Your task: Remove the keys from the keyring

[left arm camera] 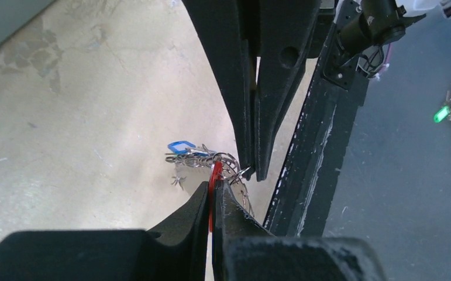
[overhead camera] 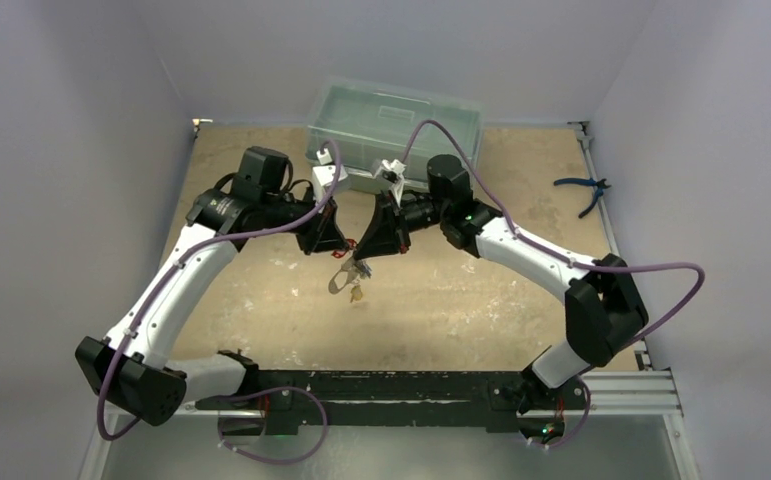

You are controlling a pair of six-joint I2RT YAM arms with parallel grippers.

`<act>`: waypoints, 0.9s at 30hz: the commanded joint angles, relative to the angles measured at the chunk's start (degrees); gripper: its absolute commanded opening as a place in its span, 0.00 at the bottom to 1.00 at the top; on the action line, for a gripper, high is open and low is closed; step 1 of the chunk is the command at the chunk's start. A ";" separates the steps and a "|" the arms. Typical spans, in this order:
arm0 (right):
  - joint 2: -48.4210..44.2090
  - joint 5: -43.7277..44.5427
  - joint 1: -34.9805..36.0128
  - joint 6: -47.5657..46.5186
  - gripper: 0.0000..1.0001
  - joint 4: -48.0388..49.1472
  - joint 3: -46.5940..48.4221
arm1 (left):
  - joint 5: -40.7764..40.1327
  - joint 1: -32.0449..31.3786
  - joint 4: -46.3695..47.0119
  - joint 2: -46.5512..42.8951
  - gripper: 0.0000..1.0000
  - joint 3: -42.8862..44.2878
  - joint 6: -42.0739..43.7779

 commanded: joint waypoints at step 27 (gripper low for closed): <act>-0.58 -5.72 1.24 16.31 0.00 23.90 -7.68 | 3.13 0.73 6.70 2.64 0.28 0.56 -4.58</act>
